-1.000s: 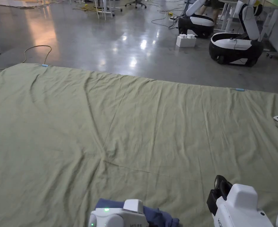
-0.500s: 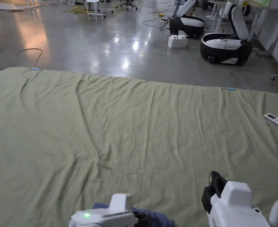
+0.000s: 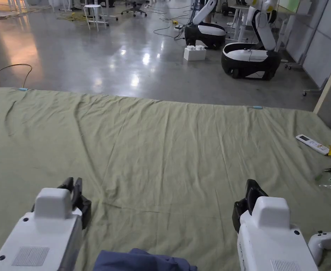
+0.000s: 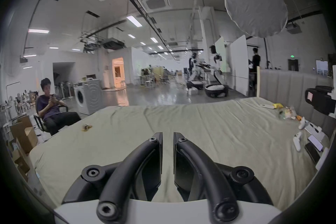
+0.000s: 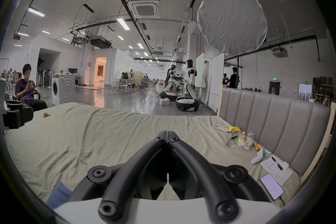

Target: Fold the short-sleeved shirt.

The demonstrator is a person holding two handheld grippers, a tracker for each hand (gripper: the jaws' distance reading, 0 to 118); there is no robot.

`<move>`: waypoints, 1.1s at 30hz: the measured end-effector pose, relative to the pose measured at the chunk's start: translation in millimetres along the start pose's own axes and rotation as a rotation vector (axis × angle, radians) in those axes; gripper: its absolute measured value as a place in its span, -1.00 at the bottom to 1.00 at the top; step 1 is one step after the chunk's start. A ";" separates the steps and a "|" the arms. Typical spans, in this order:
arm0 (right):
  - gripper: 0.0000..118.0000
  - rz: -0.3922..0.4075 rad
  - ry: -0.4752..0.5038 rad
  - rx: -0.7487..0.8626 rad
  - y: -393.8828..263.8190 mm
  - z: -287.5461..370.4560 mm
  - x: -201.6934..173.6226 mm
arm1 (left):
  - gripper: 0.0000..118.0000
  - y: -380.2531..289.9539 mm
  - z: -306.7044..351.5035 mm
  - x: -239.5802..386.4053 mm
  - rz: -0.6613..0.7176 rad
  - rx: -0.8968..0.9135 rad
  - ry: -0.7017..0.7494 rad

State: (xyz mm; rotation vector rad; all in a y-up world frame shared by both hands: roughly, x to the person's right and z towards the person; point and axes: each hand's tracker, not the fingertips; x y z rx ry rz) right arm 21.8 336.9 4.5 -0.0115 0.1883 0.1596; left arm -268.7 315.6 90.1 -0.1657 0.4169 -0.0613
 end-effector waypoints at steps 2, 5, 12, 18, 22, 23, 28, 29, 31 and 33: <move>-0.99 0.001 -0.012 0.002 0.9 -0.4 1.0 | -0.80 0.8 0.4 -6.1 0.018 0.007 0.016; -0.99 -0.005 -0.024 -0.004 -0.1 0.6 4.4 | -0.80 1.1 -0.1 -14.1 0.009 0.010 0.019; -0.99 -0.081 0.087 -0.208 -47.6 22.9 -12.3 | -0.80 -19.0 -0.5 -41.4 0.021 -0.094 -0.023; -0.99 0.012 0.340 -0.322 -83.5 32.8 -87.4 | -0.80 -55.6 -6.2 -60.9 0.107 -0.322 -0.104; -0.99 0.045 0.414 -0.404 -113.2 26.4 -127.3 | -0.80 -80.9 -9.3 -70.9 0.223 -0.472 -0.182; -0.99 0.055 0.398 -0.410 -123.3 24.2 -131.4 | -0.79 -86.4 -10.5 -73.2 0.254 -0.507 -0.206; -0.99 0.057 0.327 -0.543 -165.2 12.9 -127.6 | -0.27 -107.9 -17.5 -78.7 0.399 -0.637 -0.321; -0.99 0.058 0.325 -0.544 -171.5 11.5 -124.6 | -0.02 -111.0 -19.6 -77.9 0.436 -0.669 -0.351; -0.99 0.078 0.323 -0.542 -179.6 11.3 -121.4 | 0.26 -118.6 -27.4 -78.8 0.510 -0.717 -0.402; -0.99 0.089 0.321 -0.530 -174.0 17.5 -119.3 | 0.26 -128.9 -37.5 -79.8 0.582 -0.764 -0.455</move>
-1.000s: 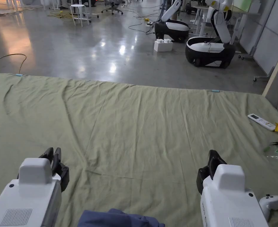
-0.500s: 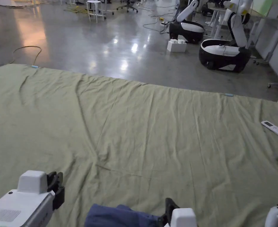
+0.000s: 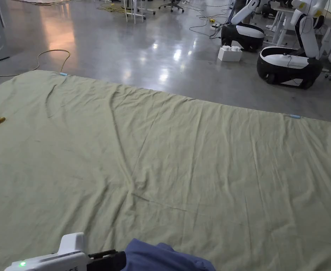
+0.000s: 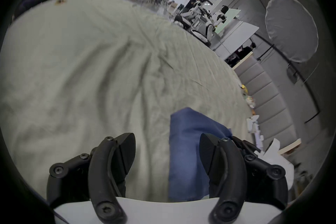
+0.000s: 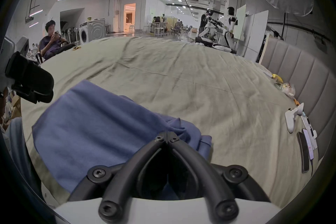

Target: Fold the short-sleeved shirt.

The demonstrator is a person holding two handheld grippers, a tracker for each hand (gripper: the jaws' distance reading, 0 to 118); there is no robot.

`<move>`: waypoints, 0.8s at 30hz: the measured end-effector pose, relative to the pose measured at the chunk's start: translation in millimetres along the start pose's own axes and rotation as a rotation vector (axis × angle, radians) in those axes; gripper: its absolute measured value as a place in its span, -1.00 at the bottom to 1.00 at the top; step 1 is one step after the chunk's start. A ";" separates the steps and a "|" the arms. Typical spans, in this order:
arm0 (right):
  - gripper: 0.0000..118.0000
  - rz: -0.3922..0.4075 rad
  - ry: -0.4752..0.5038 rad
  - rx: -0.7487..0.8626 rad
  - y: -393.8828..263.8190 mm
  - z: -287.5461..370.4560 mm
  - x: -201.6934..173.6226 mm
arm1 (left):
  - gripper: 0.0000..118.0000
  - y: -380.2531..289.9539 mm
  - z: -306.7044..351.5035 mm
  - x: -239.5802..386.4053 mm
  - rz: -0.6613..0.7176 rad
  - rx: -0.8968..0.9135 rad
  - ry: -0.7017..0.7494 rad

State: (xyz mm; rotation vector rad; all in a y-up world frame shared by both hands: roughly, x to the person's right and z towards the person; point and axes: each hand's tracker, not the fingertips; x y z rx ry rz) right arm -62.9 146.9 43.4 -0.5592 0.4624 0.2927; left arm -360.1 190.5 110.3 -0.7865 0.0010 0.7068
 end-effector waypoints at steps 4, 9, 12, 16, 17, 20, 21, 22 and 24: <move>-0.99 -0.039 -0.009 0.001 -1.2 5.3 3.3 | 0.26 2.5 -23.4 -4.2 0.046 -0.095 -0.101; -0.99 -0.072 -0.018 -0.002 -4.9 5.1 9.0 | 0.25 2.9 -55.1 -0.6 0.042 -0.237 -0.240; -0.99 -0.081 -0.015 -0.005 -6.4 3.4 11.8 | 0.03 3.1 -63.7 3.6 0.035 -0.233 -0.243; -0.99 -0.087 -0.016 -0.003 -8.0 3.1 13.0 | -0.52 0.9 -67.8 4.5 0.029 -0.248 -0.248; -0.99 -0.087 -0.014 -0.003 -7.2 3.7 13.3 | -0.54 2.8 -67.1 0.2 0.097 -0.252 -0.279; -0.99 -0.104 0.002 -0.003 8.5 18.1 13.8 | -0.60 2.3 -58.1 0.5 0.066 -0.222 -0.277; -0.99 -0.108 -0.002 0.001 13.0 22.0 15.8 | -0.61 2.9 -52.7 3.1 0.054 -0.215 -0.277; -0.99 -0.116 -0.013 0.016 16.5 25.8 18.7 | -0.62 4.4 -48.0 4.0 0.052 -0.209 -0.286; -0.99 -0.150 -0.039 0.056 21.8 26.9 35.8 | -0.63 12.1 -33.8 5.4 0.052 -0.188 -0.312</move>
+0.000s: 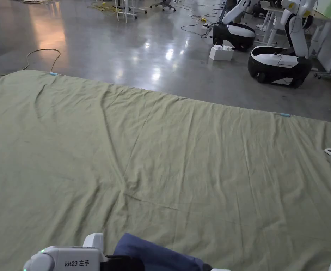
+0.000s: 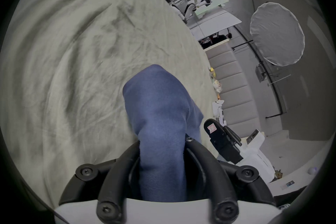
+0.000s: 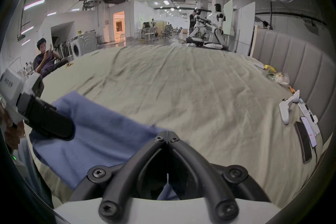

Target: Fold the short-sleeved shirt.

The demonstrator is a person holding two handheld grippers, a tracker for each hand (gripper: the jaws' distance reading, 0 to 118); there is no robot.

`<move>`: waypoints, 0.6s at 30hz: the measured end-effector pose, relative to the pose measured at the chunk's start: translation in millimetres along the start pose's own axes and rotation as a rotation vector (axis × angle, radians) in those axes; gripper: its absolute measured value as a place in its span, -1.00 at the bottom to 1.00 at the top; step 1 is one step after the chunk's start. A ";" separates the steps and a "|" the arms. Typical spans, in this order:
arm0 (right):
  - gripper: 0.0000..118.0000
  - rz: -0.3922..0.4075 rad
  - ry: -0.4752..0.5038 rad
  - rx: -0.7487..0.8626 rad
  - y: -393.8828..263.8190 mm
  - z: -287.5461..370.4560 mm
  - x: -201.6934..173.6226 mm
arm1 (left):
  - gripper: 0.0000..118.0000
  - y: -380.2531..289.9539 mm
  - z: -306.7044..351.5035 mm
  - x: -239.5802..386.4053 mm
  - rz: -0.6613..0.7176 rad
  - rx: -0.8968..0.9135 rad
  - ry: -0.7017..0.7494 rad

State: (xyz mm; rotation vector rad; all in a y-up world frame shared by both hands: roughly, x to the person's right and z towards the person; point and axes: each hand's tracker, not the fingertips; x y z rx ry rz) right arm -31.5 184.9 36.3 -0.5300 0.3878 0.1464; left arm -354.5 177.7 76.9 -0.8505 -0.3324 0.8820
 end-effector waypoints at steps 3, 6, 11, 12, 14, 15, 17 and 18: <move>-0.99 -0.010 -0.016 0.046 22.5 5.0 18.1 | -0.63 8.9 21.6 5.7 -0.039 0.014 0.019; -0.99 0.012 -0.044 0.120 50.5 11.8 32.8 | -0.63 21.8 50.6 1.9 -0.051 0.022 0.034; -0.99 0.012 -0.082 0.245 95.9 22.4 49.7 | -0.63 52.4 112.2 -13.1 -0.068 0.044 0.102; -0.99 0.010 -0.087 0.265 105.2 25.1 51.7 | -0.63 60.0 127.5 -17.0 -0.076 0.050 0.121; -0.99 0.004 -0.098 0.313 120.9 30.3 55.0 | -0.63 75.1 156.7 -25.5 -0.091 0.058 0.162; -0.99 0.001 -0.101 0.324 128.9 32.2 56.0 | -0.63 84.5 173.1 -31.3 -0.096 0.059 0.186; -0.99 -0.004 -0.107 0.348 140.3 35.8 57.5 | -0.63 100.3 200.3 -41.9 -0.103 0.057 0.250; -0.99 -0.008 -0.108 0.363 145.1 37.3 58.0 | -0.63 109.0 216.6 -47.7 -0.101 0.053 0.266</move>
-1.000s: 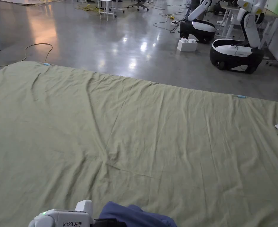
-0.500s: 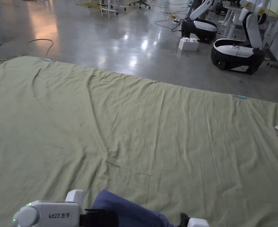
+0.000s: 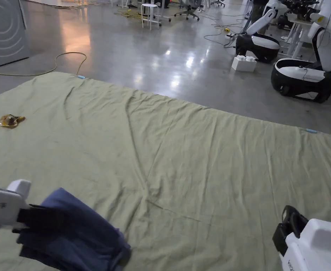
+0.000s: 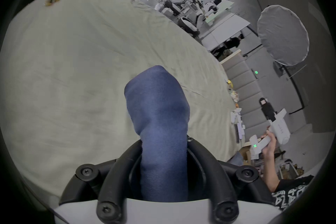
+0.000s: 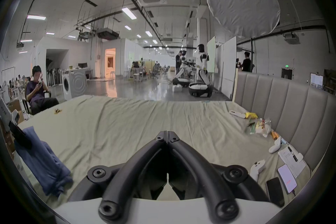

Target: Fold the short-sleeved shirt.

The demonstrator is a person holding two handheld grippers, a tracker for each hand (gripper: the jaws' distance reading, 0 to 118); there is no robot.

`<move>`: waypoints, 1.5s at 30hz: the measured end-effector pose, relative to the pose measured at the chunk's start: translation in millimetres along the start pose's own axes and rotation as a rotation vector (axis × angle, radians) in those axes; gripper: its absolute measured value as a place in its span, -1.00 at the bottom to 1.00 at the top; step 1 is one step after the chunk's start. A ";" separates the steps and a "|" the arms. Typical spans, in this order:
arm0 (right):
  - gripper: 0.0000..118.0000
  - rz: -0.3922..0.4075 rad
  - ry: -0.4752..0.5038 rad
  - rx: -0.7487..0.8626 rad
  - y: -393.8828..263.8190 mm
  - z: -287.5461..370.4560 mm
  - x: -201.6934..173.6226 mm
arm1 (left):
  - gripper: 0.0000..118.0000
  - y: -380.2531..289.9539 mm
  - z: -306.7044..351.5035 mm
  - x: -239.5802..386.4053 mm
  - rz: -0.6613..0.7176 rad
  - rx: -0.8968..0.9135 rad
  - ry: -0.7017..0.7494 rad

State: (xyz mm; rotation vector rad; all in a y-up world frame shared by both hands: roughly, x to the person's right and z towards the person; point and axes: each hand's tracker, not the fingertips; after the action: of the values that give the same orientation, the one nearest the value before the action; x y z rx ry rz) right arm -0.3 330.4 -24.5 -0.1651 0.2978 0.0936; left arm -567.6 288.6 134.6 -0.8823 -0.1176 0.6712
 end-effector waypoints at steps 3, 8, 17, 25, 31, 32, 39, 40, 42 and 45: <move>-0.99 -0.001 -0.004 0.023 9.6 -1.3 -0.1 | -0.63 16.9 32.6 -20.8 -0.010 -0.004 0.117; -0.99 0.012 -0.010 0.032 10.0 -4.5 -2.0 | -0.63 34.8 64.1 -54.8 0.008 -0.013 0.288; -0.99 0.020 -0.015 -0.005 -2.2 -9.7 -1.7 | -0.39 27.7 51.1 -77.0 -0.031 -0.022 0.598; -0.99 0.012 -0.013 -0.025 -9.0 -13.6 -0.1 | 0.11 18.6 50.2 -77.1 -0.113 0.058 0.852; -0.99 -0.001 0.004 -0.050 -13.9 -16.9 -0.3 | 0.11 8.1 49.2 -41.4 -0.237 0.206 0.935; -0.99 -0.002 0.012 -0.058 -14.8 -17.7 -0.1 | 0.11 4.0 46.8 -29.5 -0.255 0.246 0.902; -0.99 -0.011 0.016 -0.058 -18.4 -17.0 4.7 | 0.10 -42.9 -14.1 81.2 -0.443 0.486 0.777; -0.99 -0.011 0.013 -0.056 -18.3 -16.8 5.5 | 0.10 -48.7 -24.6 93.5 -0.456 0.516 0.782; -0.99 -0.013 0.010 -0.053 -19.0 -15.9 9.3 | 0.10 -62.5 -47.0 126.6 -0.457 0.581 0.732; -0.99 -0.014 0.001 -0.050 -18.8 -14.5 14.1 | 0.10 -76.3 -73.3 167.4 -0.449 0.673 0.660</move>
State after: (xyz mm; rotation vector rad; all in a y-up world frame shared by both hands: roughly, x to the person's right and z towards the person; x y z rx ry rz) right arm 11.2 310.3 -39.6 -0.2170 0.2956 0.0874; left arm -371.1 303.4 115.7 -0.3624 0.4707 -0.0407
